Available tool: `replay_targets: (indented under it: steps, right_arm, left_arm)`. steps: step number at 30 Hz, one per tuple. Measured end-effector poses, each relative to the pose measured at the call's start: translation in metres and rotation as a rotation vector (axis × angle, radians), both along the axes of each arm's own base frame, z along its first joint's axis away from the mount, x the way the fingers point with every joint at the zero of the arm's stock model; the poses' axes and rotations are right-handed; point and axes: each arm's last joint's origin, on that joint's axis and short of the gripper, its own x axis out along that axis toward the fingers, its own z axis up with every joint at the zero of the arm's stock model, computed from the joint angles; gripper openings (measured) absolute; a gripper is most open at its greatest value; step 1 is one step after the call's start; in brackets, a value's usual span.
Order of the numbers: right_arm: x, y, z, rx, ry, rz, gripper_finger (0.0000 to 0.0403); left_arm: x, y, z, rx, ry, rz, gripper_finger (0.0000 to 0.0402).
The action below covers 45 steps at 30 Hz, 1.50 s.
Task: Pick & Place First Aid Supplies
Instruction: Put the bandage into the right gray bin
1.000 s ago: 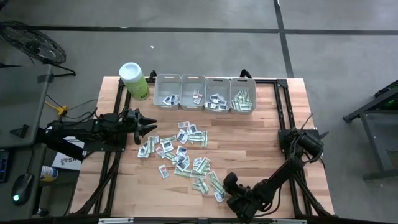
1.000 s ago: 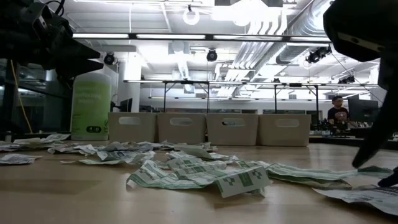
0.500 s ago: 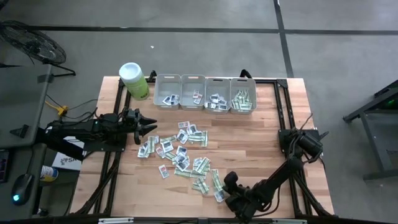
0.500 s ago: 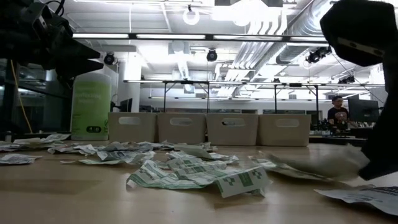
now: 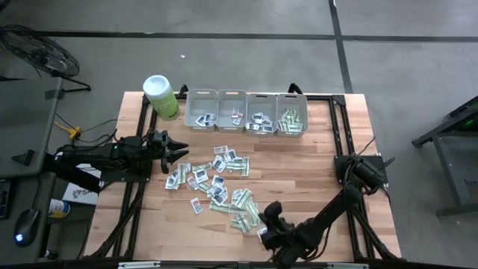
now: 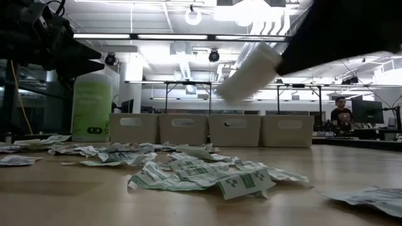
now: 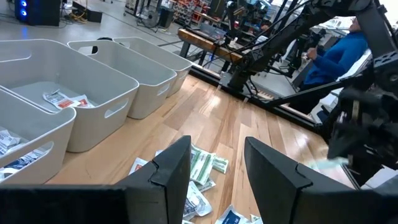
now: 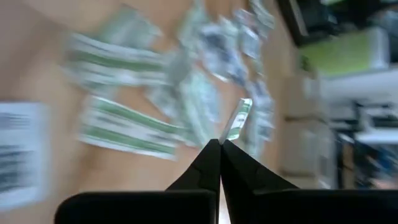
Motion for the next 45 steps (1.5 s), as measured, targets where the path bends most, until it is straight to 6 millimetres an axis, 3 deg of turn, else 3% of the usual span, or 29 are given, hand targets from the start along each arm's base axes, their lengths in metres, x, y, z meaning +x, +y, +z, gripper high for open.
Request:
replay_targets:
  steps: [9,25,36,45]
  right_arm:
    - [0.009,-0.036,0.023,-0.152,-0.010,-0.169,0.0000]
    - [0.002,-0.137,0.083,-0.040,-0.051,-0.637,0.0000]
    - [-0.012,-0.201,0.094,0.086,-0.028,-0.955,0.0000]
    - [-0.033,-0.271,0.083,0.142,-0.005,-1.179,0.0000]
  left_arm:
    - [0.000,0.000,0.000,0.000,0.000,0.000,0.0150]
    - [0.000,0.000,0.000,0.000,0.000,0.000,0.0150]
    - [0.000,0.000,0.000,0.000,0.000,0.000,0.0150]
    - [0.000,0.000,0.000,0.000,0.000,0.000,0.0150]
